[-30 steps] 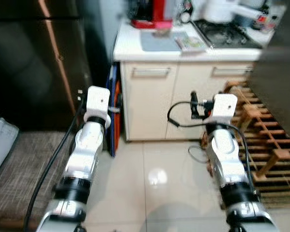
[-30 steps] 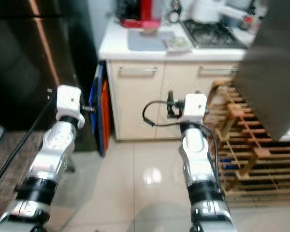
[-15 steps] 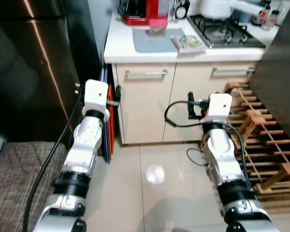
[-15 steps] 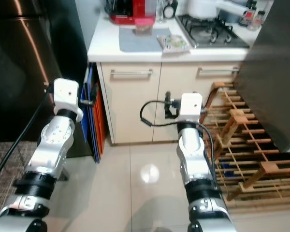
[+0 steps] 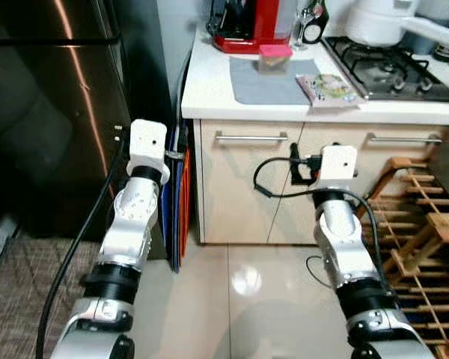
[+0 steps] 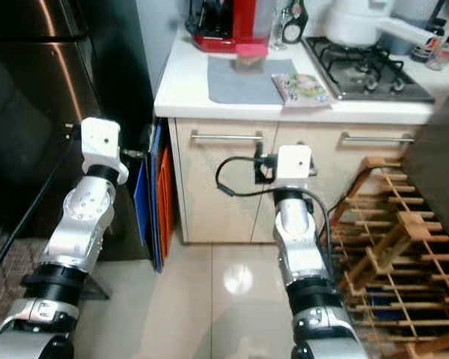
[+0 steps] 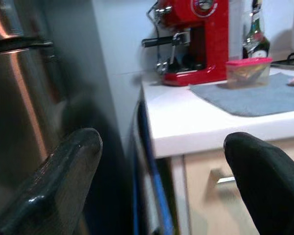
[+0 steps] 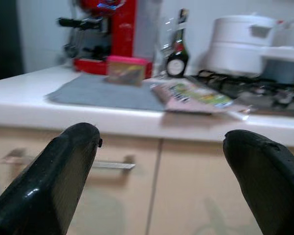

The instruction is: Restocking fridge

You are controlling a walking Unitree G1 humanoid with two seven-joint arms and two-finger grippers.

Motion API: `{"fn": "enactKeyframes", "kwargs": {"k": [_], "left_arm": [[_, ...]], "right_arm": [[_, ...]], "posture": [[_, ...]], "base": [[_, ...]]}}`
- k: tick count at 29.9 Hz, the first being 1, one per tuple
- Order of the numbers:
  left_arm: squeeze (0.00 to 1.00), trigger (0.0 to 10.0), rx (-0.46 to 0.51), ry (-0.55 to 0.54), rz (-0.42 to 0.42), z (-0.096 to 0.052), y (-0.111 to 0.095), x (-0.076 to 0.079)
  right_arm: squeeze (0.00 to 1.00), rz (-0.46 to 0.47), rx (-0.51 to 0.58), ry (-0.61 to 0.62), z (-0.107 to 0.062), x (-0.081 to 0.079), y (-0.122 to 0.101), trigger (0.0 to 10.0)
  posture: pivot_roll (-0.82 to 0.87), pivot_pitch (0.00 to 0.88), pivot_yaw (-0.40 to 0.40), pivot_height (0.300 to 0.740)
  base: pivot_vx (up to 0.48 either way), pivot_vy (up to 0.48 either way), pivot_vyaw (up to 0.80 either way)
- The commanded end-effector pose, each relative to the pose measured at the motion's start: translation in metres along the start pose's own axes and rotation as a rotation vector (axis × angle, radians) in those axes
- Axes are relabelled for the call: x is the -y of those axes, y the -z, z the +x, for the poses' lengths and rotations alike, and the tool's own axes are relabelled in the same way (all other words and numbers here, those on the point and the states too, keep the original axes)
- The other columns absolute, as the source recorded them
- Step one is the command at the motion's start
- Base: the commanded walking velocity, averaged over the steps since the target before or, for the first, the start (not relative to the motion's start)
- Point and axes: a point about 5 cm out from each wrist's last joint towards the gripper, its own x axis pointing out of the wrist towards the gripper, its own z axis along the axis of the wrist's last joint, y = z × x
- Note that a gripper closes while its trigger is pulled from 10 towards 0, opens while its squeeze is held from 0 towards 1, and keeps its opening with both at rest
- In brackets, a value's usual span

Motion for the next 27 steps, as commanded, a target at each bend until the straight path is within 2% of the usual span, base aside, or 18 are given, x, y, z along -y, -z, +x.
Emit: {"fn": "enactKeyframes", "kwargs": {"k": [1,4,10,18,27], "left_arm": [[0.00,10.0,0.052,0.040,-0.011,0.003,-0.011,0.009],[0.00,10.0,0.067,0.057,-0.004,0.003,-0.013,0.012],[0.00,10.0,0.089,0.078,0.001,0.004,-0.017,0.016],[0.00,10.0,0.136,0.109,0.021,0.005,-0.026,0.020],[0.00,10.0,0.187,0.131,0.018,0.007,-0.038,0.024]], "right_arm": [[0.28,-0.011,0.036,0.039,0.001,0.009,-0.007,10.0],[0.28,-0.029,0.042,0.037,0.001,0.009,-0.008,10.0],[0.29,-0.030,0.054,0.037,0.002,0.008,-0.010,10.0],[0.29,-0.066,0.096,0.027,0.002,0.005,-0.017,10.0],[0.31,-0.071,0.160,0.033,0.004,0.003,-0.030,10.0]], "posture": [[-0.06,0.000,0.005,0.740],[-0.06,0.000,0.009,0.740],[-0.06,0.000,0.009,0.740],[-0.06,0.000,0.009,0.740],[-0.06,0.000,0.011,0.740]], "base": [[0.480,0.000,0.00],[0.480,0.000,0.00],[0.480,0.000,-0.58],[0.480,0.000,0.00],[0.480,0.000,-0.76]]}}
